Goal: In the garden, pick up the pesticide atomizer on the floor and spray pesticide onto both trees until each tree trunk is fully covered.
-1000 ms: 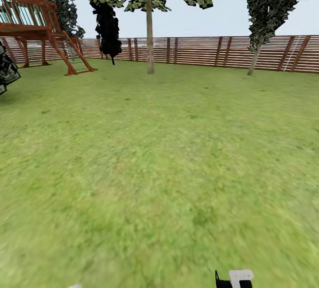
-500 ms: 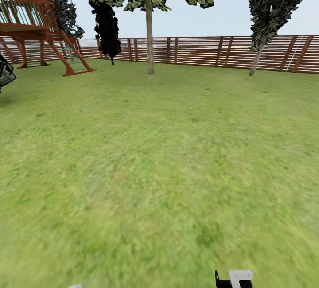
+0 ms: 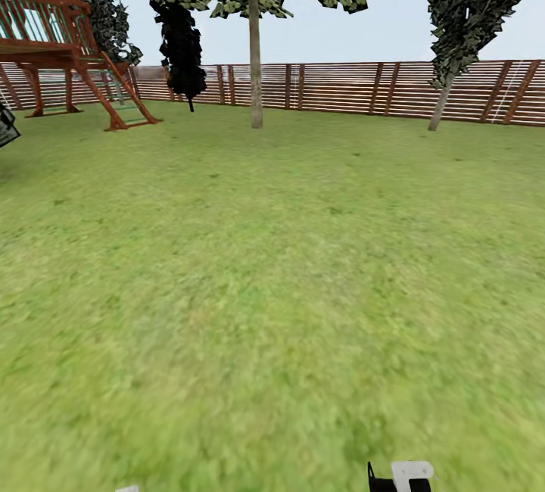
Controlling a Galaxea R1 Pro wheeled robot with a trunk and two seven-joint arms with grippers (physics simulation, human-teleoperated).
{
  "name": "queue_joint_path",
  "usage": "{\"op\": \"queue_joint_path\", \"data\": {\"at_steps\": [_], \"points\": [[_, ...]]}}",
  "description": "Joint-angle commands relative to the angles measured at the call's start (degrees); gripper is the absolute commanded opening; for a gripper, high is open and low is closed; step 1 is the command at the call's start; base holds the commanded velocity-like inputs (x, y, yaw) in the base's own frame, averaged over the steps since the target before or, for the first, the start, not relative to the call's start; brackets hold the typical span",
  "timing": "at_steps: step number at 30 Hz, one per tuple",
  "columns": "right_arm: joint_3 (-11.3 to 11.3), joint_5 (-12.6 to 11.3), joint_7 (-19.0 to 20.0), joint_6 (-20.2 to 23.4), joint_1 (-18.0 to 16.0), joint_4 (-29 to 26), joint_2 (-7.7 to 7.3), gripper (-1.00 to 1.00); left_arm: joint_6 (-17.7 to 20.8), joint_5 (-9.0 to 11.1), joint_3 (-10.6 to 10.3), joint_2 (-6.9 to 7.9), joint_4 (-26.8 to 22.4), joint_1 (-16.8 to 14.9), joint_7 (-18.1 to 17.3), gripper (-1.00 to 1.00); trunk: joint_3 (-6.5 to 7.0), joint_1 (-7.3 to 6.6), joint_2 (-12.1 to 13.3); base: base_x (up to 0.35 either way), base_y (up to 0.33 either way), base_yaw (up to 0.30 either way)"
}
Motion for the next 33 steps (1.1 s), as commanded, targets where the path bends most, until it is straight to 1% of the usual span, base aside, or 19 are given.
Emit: {"op": "queue_joint_path", "data": {"at_steps": [1, 33], "points": [[-0.4, 0.6, -0.3, -0.1, 0.0, 0.1, 0.0, 1.0, -0.2, 0.3, -0.5, 0.03, 0.0, 0.0, 0.2, -1.0, -0.05, 0.03, 0.0, 0.339, 0.0, 0.0], [-0.4, 0.6, -0.3, -0.1, 0.0, 0.1, 0.0, 1.0, -0.2, 0.3, -0.5, 0.01, 0.0, 0.0, 0.2, -1.0, -0.05, 0.03, 0.0, 0.339, 0.0, 0.0]]}}
